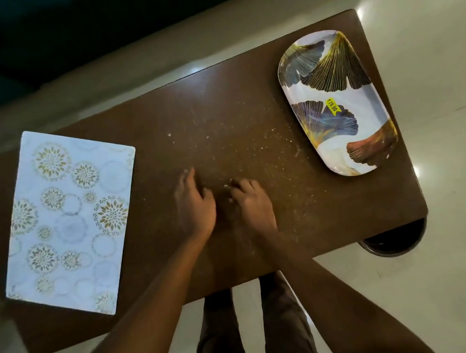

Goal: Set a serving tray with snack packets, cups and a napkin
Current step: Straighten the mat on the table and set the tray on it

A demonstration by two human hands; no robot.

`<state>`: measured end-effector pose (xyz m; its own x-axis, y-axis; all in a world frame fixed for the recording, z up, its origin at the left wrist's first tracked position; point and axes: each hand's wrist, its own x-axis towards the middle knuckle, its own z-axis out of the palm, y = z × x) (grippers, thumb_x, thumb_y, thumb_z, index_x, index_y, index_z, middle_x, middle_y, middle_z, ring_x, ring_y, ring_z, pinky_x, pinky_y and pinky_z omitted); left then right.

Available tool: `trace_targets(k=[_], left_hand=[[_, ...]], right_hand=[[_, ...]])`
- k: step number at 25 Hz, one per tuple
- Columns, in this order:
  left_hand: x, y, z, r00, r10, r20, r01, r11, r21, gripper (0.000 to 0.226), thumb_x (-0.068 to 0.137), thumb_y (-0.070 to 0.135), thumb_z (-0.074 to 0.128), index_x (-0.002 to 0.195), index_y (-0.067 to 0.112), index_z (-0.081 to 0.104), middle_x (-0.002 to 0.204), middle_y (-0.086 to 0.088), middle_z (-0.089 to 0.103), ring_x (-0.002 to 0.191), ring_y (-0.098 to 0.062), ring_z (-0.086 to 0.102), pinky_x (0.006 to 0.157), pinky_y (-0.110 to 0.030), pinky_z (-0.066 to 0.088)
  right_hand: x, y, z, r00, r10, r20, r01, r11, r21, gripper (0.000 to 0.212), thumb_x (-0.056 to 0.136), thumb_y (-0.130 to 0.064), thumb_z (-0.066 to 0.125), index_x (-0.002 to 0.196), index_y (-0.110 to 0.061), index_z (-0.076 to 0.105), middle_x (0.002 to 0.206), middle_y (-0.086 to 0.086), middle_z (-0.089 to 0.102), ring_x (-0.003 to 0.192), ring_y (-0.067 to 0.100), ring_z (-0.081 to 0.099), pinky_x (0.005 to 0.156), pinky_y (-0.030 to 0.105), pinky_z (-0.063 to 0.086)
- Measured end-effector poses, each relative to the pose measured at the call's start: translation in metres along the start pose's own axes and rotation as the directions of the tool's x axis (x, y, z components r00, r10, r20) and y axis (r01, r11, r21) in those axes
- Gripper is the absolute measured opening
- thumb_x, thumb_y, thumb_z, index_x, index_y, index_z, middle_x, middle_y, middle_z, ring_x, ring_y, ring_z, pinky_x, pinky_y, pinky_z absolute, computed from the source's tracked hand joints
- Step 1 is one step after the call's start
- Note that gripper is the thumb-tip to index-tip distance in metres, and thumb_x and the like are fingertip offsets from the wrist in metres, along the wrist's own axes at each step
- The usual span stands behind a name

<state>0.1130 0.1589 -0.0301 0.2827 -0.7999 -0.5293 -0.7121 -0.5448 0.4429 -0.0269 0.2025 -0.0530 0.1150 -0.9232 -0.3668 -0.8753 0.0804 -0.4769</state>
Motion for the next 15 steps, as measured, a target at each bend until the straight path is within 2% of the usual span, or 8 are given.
trace_targets(k=[3,5,7,9,11,15], left_hand=[[-0.035,-0.033,0.012,0.986,0.119,0.113,-0.137,0.976,0.168,0.068,0.099,0.022,0.058,0.16,0.028,0.028,0.169,0.004,0.025,0.156,-0.019,0.027,0.123,-0.044,0.036],[-0.057,-0.032,0.029,0.947,0.249,0.202,-0.298,0.916,0.267,0.072,0.1,0.025,0.055,0.163,0.026,0.02,0.172,0.002,0.014,0.16,-0.021,0.018,0.127,-0.044,0.029],[-0.082,-0.018,0.058,0.842,0.395,0.367,-0.514,0.795,0.323,0.078,0.1,0.029,0.051,0.165,0.023,0.01,0.174,-0.001,0.003,0.162,-0.025,0.008,0.129,-0.048,0.021],[-0.104,0.001,0.089,0.747,0.441,0.498,-0.635,0.696,0.335,0.085,0.098,0.036,0.053,0.166,0.021,0.005,0.174,-0.003,-0.003,0.162,-0.029,0.004,0.129,-0.053,0.018],[-0.115,0.019,0.112,0.726,0.408,0.554,-0.652,0.666,0.363,0.091,0.096,0.041,0.058,0.166,0.021,0.003,0.174,-0.004,-0.008,0.162,-0.032,0.0,0.128,-0.058,0.015],[-0.121,0.028,0.128,0.751,0.356,0.556,-0.625,0.653,0.427,0.099,0.093,0.045,0.064,0.166,0.02,0.001,0.173,-0.005,-0.013,0.161,-0.035,-0.005,0.127,-0.061,0.012]], right_hand=[[-0.002,0.019,-0.009,1.0,-0.006,0.011,0.008,0.995,-0.102,0.025,0.099,-0.022,0.065,0.123,-0.018,0.07,0.125,0.004,0.059,0.108,0.021,0.056,0.089,0.033,0.053],[-0.016,0.048,-0.022,0.999,0.039,-0.021,-0.042,0.992,-0.118,0.019,0.1,-0.023,0.061,0.114,-0.014,0.07,0.114,0.006,0.06,0.1,0.021,0.056,0.081,0.034,0.052],[-0.037,0.084,-0.04,0.986,0.153,-0.066,-0.16,0.979,-0.122,0.019,0.099,-0.02,0.061,0.113,-0.011,0.07,0.113,0.009,0.061,0.101,0.025,0.058,0.079,0.039,0.054],[-0.058,0.119,-0.058,0.953,0.28,-0.117,-0.293,0.951,-0.103,0.017,0.097,-0.016,0.063,0.111,-0.01,0.071,0.116,0.012,0.06,0.105,0.031,0.057,0.08,0.039,0.053],[-0.071,0.146,-0.069,0.926,0.352,-0.138,-0.366,0.926,-0.094,0.016,0.097,-0.012,0.065,0.112,-0.01,0.069,0.12,0.011,0.06,0.11,0.033,0.056,0.08,0.039,0.053],[-0.077,0.161,-0.073,0.897,0.409,-0.168,-0.428,0.899,-0.096,0.014,0.097,-0.01,0.065,0.111,-0.011,0.067,0.122,0.009,0.061,0.111,0.031,0.057,0.077,0.035,0.051]])
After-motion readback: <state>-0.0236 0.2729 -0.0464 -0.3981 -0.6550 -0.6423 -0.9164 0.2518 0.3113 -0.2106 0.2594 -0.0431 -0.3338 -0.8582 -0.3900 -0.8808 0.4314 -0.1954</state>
